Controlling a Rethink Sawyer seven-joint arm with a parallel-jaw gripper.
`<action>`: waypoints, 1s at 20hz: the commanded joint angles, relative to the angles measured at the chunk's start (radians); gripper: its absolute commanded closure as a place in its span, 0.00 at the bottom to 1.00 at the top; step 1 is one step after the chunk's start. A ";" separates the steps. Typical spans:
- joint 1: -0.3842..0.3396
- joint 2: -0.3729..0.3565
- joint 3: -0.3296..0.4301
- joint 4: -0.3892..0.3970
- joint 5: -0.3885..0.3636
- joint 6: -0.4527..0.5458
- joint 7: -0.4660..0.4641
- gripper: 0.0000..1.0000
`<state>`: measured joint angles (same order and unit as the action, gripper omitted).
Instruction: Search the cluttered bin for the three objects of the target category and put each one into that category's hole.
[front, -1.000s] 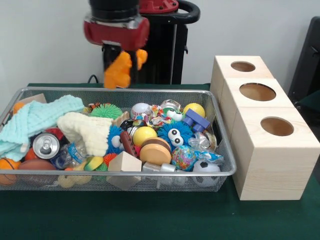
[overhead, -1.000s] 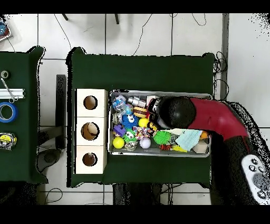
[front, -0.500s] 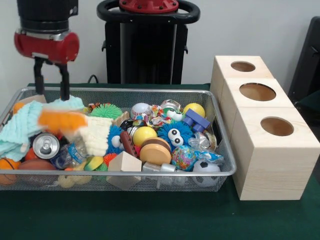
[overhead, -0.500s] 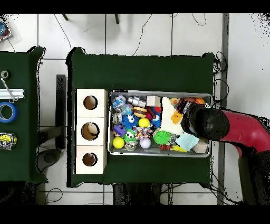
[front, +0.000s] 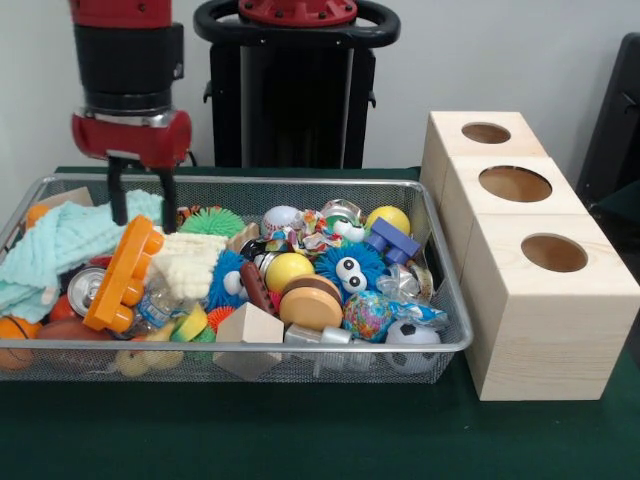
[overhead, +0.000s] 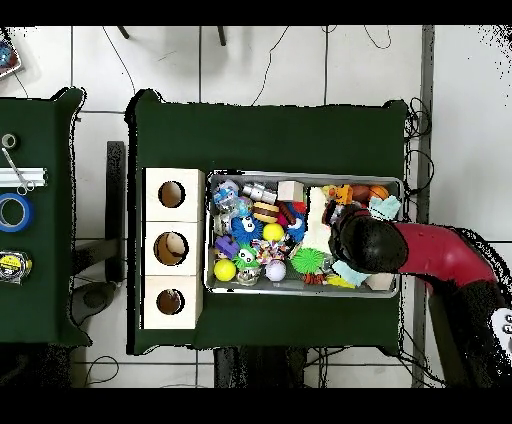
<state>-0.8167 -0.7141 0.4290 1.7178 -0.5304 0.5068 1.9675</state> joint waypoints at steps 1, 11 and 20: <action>0.066 0.055 0.062 0.151 -0.020 -0.076 0.002 0.00; 0.201 0.011 -0.002 0.161 0.119 -0.106 0.166 0.00; 0.102 0.032 0.036 -0.043 0.133 0.097 -0.081 0.00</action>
<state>-0.6456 -0.6939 0.4298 1.8041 -0.4363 0.4750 1.9675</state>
